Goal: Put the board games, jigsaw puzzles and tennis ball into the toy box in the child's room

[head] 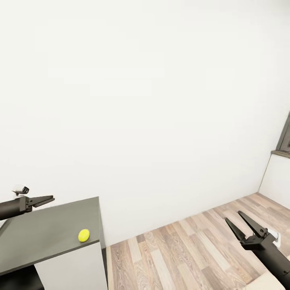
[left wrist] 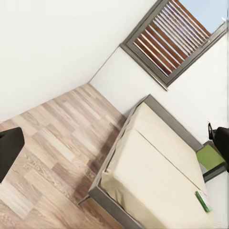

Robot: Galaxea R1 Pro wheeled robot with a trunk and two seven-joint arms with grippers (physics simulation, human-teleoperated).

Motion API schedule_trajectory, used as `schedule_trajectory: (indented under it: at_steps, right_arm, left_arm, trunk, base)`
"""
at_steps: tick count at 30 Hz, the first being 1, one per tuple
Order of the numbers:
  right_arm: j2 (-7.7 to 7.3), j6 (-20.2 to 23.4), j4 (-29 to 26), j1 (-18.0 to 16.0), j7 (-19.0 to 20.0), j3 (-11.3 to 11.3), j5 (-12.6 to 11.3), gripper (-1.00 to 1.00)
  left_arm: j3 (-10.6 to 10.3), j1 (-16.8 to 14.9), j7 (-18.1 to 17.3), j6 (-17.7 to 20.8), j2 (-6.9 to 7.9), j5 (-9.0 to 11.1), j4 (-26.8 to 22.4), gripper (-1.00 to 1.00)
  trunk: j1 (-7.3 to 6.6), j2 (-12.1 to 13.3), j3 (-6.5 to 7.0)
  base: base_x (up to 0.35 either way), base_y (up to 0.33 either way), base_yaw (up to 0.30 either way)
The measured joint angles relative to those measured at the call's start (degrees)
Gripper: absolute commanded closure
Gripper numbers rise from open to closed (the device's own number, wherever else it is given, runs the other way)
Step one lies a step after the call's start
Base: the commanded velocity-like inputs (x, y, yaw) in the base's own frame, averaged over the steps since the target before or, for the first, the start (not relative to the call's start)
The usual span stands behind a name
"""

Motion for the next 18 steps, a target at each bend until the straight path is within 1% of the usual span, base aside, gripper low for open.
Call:
schedule_trajectory:
  at_steps: [18]
  right_arm:
    - [0.00, 0.0, 0.1, 0.0, -0.2, 0.0, 0.0, -1.00]
  left_arm:
    - [-0.1, 0.0, 0.0, 0.0, 0.00, 0.0, 0.0, -1.00]
  trunk:
    - [0.00, 0.0, 0.00]
  base:
    - [0.000, 0.000, -0.278]
